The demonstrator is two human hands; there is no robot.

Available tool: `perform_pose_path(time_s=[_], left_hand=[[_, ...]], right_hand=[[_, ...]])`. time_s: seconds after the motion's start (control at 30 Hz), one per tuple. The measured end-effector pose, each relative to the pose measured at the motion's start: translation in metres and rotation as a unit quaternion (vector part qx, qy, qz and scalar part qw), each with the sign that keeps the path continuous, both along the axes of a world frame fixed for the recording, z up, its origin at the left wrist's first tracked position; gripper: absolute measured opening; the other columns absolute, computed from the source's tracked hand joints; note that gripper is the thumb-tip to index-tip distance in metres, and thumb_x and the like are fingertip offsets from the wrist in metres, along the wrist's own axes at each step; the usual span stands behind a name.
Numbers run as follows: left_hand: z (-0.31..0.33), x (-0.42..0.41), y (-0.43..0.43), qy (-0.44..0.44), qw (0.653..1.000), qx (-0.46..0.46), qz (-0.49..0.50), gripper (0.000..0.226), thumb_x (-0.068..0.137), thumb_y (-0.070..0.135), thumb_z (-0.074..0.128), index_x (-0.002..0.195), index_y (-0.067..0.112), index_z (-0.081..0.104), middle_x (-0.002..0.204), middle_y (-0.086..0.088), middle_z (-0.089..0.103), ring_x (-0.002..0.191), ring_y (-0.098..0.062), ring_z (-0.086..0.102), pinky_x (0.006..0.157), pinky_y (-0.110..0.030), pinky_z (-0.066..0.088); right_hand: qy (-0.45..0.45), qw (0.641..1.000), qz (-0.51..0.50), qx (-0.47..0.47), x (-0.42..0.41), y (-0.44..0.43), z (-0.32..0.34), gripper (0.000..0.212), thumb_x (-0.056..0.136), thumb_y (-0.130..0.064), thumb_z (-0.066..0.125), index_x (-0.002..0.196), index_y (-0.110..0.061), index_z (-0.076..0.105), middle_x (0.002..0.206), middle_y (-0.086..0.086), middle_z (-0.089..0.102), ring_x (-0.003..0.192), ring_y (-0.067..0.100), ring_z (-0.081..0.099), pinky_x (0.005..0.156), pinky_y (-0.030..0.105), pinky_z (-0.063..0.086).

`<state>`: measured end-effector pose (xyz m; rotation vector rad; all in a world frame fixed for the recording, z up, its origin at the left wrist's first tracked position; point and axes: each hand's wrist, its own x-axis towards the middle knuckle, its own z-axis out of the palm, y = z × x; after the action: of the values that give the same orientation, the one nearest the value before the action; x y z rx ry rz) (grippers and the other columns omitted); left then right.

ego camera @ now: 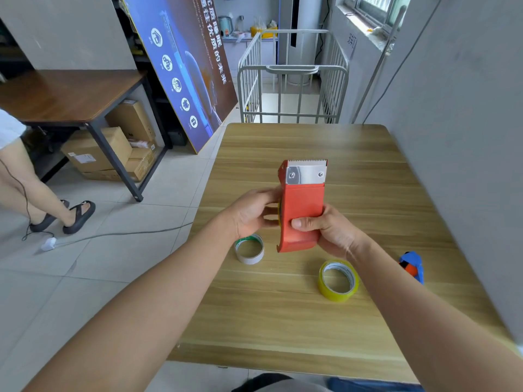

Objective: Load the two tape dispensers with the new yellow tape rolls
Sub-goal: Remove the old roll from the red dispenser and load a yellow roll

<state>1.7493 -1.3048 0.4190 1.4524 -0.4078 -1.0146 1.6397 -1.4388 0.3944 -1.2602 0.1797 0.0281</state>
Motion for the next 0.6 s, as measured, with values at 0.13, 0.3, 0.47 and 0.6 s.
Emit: perform_pose_path(time_s=[0.13, 0.3, 0.47, 0.6], left_hand=[[0.002, 0.008, 0.007, -0.016, 1.000, -0.015, -0.011, 0.023, 0.083, 0.019, 0.062, 0.105, 0.013, 0.065, 0.089, 0.000, 0.066, 0.087, -0.015, 0.060, 0.087, -0.037, 0.047], [0.012, 0.014, 0.013, -0.032, 0.999, -0.026, -0.006, 0.028, 0.085, 0.001, 0.054, 0.109, 0.011, 0.063, 0.100, -0.003, 0.066, 0.096, -0.015, 0.057, 0.092, -0.029, 0.042], [0.021, 0.014, 0.019, -0.108, 0.994, 0.010, -0.024, 0.043, 0.085, -0.005, 0.050, 0.126, 0.008, 0.053, 0.130, -0.016, 0.056, 0.122, -0.017, 0.050, 0.110, -0.030, 0.033], [0.023, 0.013, 0.020, -0.200, 0.979, 0.037, -0.012, 0.045, 0.083, -0.006, 0.057, 0.125, 0.010, 0.055, 0.131, -0.007, 0.057, 0.125, -0.012, 0.048, 0.106, -0.024, 0.037]], right_hand=[[0.028, 0.996, 0.043, -0.079, -0.003, -0.002, 0.003, 0.042, 0.061, 0.013, 0.070, 0.097, -0.008, 0.067, 0.087, 0.006, 0.072, 0.085, 0.020, 0.067, 0.080, 0.032, 0.054], [0.045, 0.978, 0.027, -0.200, 0.000, 0.007, 0.008, 0.047, 0.066, 0.027, 0.062, 0.110, 0.010, 0.058, 0.089, 0.018, 0.066, 0.082, 0.024, 0.062, 0.065, 0.024, 0.054], [0.026, 0.955, -0.004, -0.295, 0.003, 0.014, 0.002, 0.047, 0.070, 0.027, 0.059, 0.077, -0.019, 0.054, 0.075, 0.008, 0.058, 0.071, 0.018, 0.059, 0.060, 0.021, 0.048], [-0.021, 0.921, -0.038, -0.386, 0.004, 0.017, -0.001, 0.052, 0.075, 0.017, 0.058, 0.069, -0.034, 0.051, 0.089, 0.004, 0.055, 0.070, 0.002, 0.057, 0.058, 0.007, 0.043]])
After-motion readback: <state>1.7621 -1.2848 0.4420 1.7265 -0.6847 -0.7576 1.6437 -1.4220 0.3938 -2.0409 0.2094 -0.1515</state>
